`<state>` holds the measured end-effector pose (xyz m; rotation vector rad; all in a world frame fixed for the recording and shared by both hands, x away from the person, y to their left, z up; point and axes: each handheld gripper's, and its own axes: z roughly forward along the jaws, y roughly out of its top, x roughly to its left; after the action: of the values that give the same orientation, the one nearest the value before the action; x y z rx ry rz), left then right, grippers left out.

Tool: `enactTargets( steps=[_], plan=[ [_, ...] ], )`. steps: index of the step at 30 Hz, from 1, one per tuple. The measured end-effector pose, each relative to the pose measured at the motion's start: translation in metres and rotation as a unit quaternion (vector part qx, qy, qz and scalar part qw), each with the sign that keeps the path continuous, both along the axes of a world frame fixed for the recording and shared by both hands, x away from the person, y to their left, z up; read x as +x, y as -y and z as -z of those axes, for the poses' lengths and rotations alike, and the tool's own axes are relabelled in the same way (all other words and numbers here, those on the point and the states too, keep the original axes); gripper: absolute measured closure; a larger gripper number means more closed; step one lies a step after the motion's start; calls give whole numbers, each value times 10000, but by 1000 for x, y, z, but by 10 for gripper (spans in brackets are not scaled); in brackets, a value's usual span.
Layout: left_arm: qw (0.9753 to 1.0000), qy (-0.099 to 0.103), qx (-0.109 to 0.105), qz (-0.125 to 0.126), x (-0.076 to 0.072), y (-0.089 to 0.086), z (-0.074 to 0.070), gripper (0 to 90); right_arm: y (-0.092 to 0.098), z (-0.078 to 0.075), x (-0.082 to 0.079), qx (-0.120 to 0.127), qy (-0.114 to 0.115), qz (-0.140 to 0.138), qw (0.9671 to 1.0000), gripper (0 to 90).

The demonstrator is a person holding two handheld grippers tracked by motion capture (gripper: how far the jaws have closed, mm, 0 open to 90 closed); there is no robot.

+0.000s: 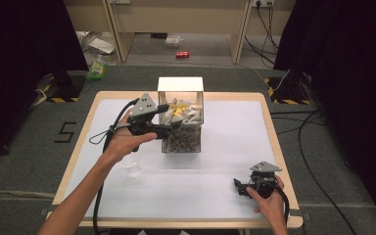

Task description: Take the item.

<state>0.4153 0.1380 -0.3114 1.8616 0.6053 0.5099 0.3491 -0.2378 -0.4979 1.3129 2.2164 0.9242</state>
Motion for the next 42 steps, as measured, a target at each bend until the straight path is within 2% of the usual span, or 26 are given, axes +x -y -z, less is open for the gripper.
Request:
enactTargets(
  steps=[14,24,31,36,42],
  plan=[
    [9994,-28,353,65,18,28,0,443,0,0,0,0,0,-1,10000,77],
    [9981,-50,606,124,28,39,4,641,0,0,0,2,2,-2,10000,77],
    [9969,194,752,158,28,40,3,817,0,0,0,3,2,-3,10000,77],
    [9975,224,660,144,27,36,-1,867,0,0,0,5,2,-3,10000,77],
    [9981,260,542,111,25,27,-10,883,0,0,0,2,-4,-5,10000,76]
  ],
)
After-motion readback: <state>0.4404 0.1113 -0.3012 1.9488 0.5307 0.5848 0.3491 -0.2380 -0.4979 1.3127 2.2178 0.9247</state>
